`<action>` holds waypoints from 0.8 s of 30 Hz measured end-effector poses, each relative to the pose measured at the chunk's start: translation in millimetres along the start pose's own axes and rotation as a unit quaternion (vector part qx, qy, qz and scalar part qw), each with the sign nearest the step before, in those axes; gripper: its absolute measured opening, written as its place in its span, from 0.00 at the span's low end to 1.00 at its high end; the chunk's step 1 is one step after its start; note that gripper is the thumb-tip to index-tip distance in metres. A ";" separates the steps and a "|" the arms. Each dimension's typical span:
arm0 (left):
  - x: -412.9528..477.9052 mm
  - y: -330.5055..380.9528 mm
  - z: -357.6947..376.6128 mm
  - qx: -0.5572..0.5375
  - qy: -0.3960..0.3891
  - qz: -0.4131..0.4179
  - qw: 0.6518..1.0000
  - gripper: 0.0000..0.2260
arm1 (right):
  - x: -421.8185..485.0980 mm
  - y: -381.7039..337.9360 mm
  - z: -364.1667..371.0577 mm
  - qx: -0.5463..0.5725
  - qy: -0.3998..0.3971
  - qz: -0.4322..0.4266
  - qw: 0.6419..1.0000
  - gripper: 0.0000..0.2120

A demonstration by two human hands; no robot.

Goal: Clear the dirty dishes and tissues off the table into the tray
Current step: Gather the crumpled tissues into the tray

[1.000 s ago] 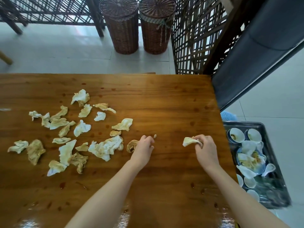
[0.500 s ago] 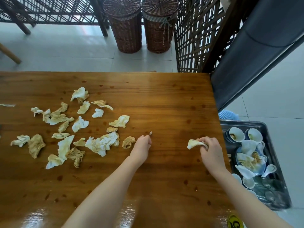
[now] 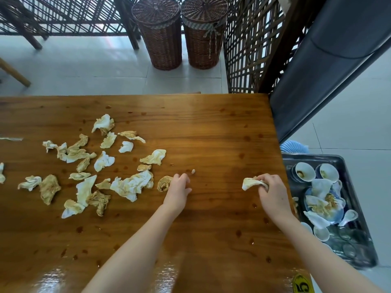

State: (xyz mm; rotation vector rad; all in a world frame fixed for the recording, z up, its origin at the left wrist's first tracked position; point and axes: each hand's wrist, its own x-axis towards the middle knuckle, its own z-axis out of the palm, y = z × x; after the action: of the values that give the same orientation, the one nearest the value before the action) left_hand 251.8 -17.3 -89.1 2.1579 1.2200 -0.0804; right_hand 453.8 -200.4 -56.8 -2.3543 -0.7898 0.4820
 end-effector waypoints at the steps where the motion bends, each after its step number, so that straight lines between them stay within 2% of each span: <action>1: -0.5 -1.0 -0.3 0.000 -0.004 -0.004 1.000 0.06 | 0.6 -0.6 0.9 -0.002 -0.003 -0.001 1.000 0.10; 10: -1.9 -1.4 -1.5 0.007 -0.013 0.032 0.999 0.06 | 2.2 -8.3 4.8 -0.010 -0.009 -0.012 1.000 0.10; 12: -0.1 -1.1 -5.3 0.002 -0.005 0.042 0.999 0.09 | 2.2 -9.5 5.1 -0.011 -0.010 -0.012 1.000 0.10; 15: 4.9 0.5 -13.1 0.003 -0.004 0.049 0.999 0.19 | 2.7 -11.9 5.4 -0.005 -0.013 -0.010 1.000 0.10; 17: 11.0 1.6 -16.0 0.000 -0.005 0.048 0.999 0.21 | 2.9 -13.1 6.1 -0.005 -0.013 -0.010 1.000 0.09; 21: 24.9 6.2 -17.7 -0.047 0.023 0.006 0.999 0.09 | 2.7 -12.4 8.2 -0.007 -0.010 -0.007 1.000 0.09; 24: 31.2 7.6 -16.8 -0.044 0.016 0.018 0.999 0.08 | 3.6 -10.1 9.0 -0.008 -0.010 -0.006 1.000 0.10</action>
State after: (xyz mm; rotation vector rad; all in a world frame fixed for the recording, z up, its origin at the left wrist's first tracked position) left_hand 271.2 12.7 -83.0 2.1102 1.1807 0.0230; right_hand 447.8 -187.8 -57.6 -2.3618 -0.8210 0.4962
